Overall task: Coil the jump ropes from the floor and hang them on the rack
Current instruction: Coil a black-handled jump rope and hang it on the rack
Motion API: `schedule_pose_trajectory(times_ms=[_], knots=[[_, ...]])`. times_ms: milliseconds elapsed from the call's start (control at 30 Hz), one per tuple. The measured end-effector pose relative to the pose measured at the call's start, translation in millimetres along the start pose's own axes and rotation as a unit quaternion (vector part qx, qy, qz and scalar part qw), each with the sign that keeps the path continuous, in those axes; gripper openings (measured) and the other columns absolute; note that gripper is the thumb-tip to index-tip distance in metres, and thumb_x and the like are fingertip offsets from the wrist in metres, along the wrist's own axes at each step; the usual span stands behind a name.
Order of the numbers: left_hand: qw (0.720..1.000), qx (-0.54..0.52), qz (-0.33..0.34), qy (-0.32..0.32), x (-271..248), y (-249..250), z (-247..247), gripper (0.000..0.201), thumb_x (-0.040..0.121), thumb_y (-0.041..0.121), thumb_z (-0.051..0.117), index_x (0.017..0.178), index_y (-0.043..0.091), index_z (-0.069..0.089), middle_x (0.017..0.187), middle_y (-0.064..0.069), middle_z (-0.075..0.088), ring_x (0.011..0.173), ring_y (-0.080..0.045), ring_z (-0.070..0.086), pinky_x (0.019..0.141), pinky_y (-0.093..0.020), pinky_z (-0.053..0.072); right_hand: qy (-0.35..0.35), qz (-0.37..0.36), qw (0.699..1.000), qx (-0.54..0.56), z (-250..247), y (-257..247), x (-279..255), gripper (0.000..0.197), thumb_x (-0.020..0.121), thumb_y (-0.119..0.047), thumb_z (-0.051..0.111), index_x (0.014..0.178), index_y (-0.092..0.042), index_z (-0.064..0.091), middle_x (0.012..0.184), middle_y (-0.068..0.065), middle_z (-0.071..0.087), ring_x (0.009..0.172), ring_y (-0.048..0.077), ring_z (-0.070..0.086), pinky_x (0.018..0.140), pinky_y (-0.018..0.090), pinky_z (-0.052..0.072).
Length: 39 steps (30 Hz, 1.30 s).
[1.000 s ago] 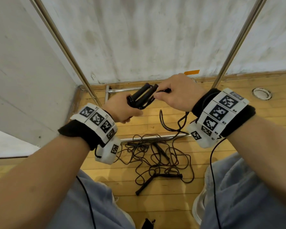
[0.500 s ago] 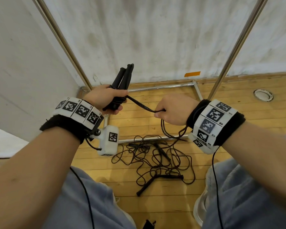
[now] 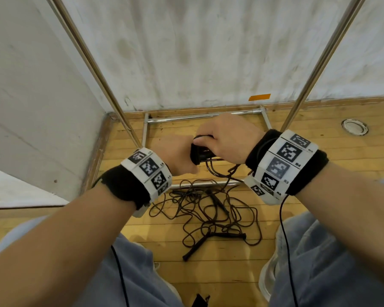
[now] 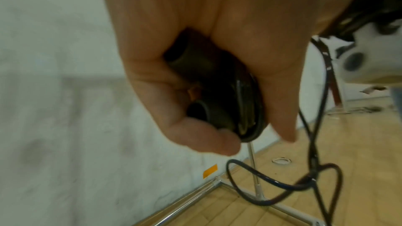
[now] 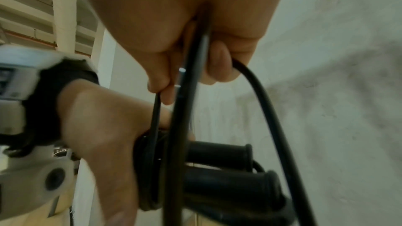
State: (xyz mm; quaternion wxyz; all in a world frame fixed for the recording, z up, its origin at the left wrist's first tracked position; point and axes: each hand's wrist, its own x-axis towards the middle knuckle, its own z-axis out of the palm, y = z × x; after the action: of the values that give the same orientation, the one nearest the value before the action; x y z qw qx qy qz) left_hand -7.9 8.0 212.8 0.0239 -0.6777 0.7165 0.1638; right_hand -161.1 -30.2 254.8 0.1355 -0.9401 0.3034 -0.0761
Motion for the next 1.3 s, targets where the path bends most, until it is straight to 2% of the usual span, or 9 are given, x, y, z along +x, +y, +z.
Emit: schedule_pose_trajectory(times_ms=[100, 300, 433, 567, 833, 967, 1033, 1133, 1300], knots=[[0.999, -0.022, 0.039, 0.026, -5.0, 6.4, 0.2, 0.046, 0.076, 0.061, 0.064, 0.109, 0.028, 0.06, 0.085, 0.007, 0.065, 0.077, -0.014, 0.061, 0.07, -0.033, 0.054, 0.009, 0.029, 1.0, -0.003, -3.5, 7.4, 1.5, 0.028, 0.097, -0.033, 0.043, 0.077, -0.022, 0.059, 0.06, -0.011, 0.048, 0.058, 0.006, 0.044, 0.051, 0.024, 0.027], [0.995, -0.003, 0.071, 0.069, -10.4, 5.4, -2.3, 0.026, 0.084, 0.052, 0.057, 0.102, 0.034, 0.059, 0.069, 0.013, 0.06, 0.063, -0.007, 0.057, 0.057, -0.027, 0.05, -0.008, 0.091, 0.993, 0.072, -8.7, 23.8, 3.8, 0.029, 0.091, -0.041, 0.054, 0.083, -0.017, 0.068, 0.064, -0.003, 0.057, 0.057, 0.008, 0.051, 0.051, 0.019, 0.036], [0.992, 0.022, 0.094, 0.083, -14.7, 0.4, -3.7, 0.024, 0.083, 0.053, 0.057, 0.095, 0.032, 0.056, 0.07, 0.012, 0.058, 0.063, -0.007, 0.054, 0.053, -0.027, 0.045, 0.013, 0.15, 0.977, 0.153, -13.1, 42.2, 3.0, 0.048, 0.078, -0.049, 0.067, 0.07, -0.002, 0.065, 0.049, -0.005, 0.037, 0.042, 0.009, 0.032, 0.036, 0.01, 0.027], [0.986, -0.008, 0.14, 0.091, -22.9, 2.2, -8.5, 0.02, 0.084, 0.051, 0.058, 0.084, 0.033, 0.049, 0.066, 0.01, 0.054, 0.06, -0.006, 0.05, 0.054, -0.028, 0.044, -0.011, 0.164, 0.966, 0.199, -11.3, 51.1, 0.0, 0.041, 0.08, -0.056, 0.061, 0.062, -0.019, 0.063, 0.034, -0.011, 0.035, 0.034, 0.005, 0.032, 0.039, 0.013, 0.029], [0.968, -0.127, 0.159, 0.148, -35.4, 4.5, -25.6, 0.024, 0.077, 0.045, 0.056, 0.087, 0.024, 0.062, 0.06, 0.014, 0.051, 0.058, -0.003, 0.05, 0.052, -0.024, 0.035, -0.067, 0.148, 0.947, 0.278, -10.0, 48.8, -1.6, 0.051, 0.074, -0.073, 0.043, 0.054, -0.027, 0.05, 0.05, -0.008, 0.04, 0.048, 0.012, 0.038, 0.056, 0.022, 0.037], [0.949, -0.234, 0.135, 0.165, -39.7, 10.0, -31.6, 0.03, 0.073, 0.041, 0.059, 0.09, 0.017, 0.067, 0.065, 0.005, 0.062, 0.059, -0.009, 0.057, 0.056, -0.033, 0.047, -0.079, 0.184, 0.905, 0.374, -6.2, 46.5, -1.4, 0.014, 0.088, -0.033, 0.056, 0.078, -0.024, 0.062, 0.056, -0.01, 0.056, 0.049, 0.004, 0.052, 0.054, 0.014, 0.044], [0.928, -0.313, 0.116, 0.162, -40.0, 12.1, -35.3, 0.029, 0.073, 0.038, 0.061, 0.093, 0.018, 0.069, 0.072, -0.002, 0.068, 0.064, -0.016, 0.064, 0.062, -0.041, 0.054, -0.083, 0.2, 0.891, 0.4, -3.4, 40.2, -3.0, 0.02, 0.094, -0.007, 0.048, 0.09, -0.026, 0.054, 0.059, -0.011, 0.047, 0.051, 0.001, 0.041, 0.049, 0.012, 0.039], [0.896, -0.402, 0.084, 0.168, -38.3, 12.8, -39.0, 0.028, 0.075, 0.033, 0.063, 0.095, 0.015, 0.069, 0.077, -0.012, 0.07, 0.066, -0.031, 0.068, 0.06, -0.053, 0.056, -0.125, 0.206, 0.825, 0.511, 6.3, 29.5, 2.7, 0.038, 0.098, -0.015, 0.035, 0.061, -0.019, 0.043, 0.045, -0.01, 0.038, 0.039, 0.005, 0.028, 0.038, 0.016, 0.023], [0.882, -0.431, 0.024, 0.191, -32.7, 11.4, -40.5, 0.029, 0.079, 0.036, 0.064, 0.092, 0.01, 0.064, 0.074, -0.013, 0.07, 0.063, -0.033, 0.068, 0.059, -0.054, 0.056, -0.119, 0.266, 0.774, 0.562, 15.6, 17.2, 9.4, 0.043, 0.101, -0.037, 0.028, 0.063, -0.019, 0.037, 0.039, -0.011, 0.035, 0.03, 0.002, 0.027, 0.033, 0.014, 0.019]])
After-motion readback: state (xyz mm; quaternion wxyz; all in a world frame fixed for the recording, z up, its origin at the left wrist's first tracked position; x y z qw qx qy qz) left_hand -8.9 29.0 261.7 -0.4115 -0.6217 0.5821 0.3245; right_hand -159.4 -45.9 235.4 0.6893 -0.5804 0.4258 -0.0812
